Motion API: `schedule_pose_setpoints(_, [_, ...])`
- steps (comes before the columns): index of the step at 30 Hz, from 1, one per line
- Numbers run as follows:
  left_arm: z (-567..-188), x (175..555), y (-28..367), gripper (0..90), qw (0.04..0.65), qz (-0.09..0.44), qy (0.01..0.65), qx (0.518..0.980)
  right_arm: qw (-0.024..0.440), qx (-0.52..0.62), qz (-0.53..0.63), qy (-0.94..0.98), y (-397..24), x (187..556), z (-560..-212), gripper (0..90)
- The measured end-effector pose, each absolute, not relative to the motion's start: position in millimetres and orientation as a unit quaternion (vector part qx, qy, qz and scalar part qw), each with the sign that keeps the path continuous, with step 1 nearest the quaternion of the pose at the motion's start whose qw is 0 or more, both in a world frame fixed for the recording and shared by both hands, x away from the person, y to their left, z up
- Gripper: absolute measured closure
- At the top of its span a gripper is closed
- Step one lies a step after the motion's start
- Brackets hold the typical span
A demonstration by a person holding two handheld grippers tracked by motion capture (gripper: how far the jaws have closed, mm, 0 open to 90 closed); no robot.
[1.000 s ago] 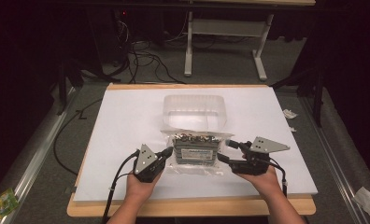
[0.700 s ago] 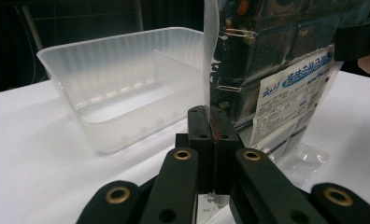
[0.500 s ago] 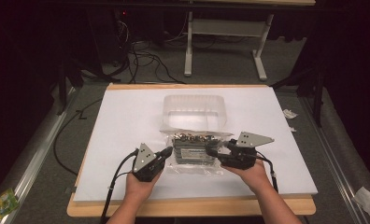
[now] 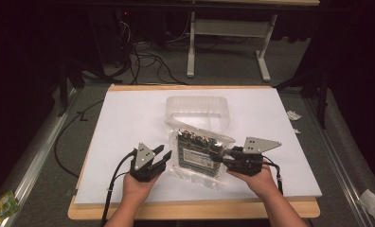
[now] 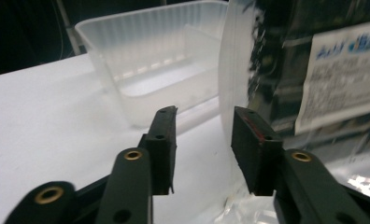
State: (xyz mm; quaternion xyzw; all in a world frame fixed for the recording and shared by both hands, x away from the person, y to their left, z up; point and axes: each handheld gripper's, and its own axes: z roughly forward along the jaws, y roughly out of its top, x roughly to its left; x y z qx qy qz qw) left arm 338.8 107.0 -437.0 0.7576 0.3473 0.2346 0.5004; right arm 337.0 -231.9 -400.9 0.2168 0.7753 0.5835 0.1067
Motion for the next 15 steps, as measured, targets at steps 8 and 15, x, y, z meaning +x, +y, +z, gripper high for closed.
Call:
schedule_pose_setpoints(8, [-438.5, 332.8, 125.2, 42.7, 0.47, 0.244, 0.358, 0.769, 0.126, 0.232, 0.591, 0.762, -239.4, 332.2, -392.2, 76.4])
schedule_pose_setpoints(15, [-450.6, 327.4, 150.5, 34.8, 0.462, 0.207, 0.393, 0.767, 0.151, 0.245, 0.596, 0.749, -249.4, 330.5, -384.9, 76.4])
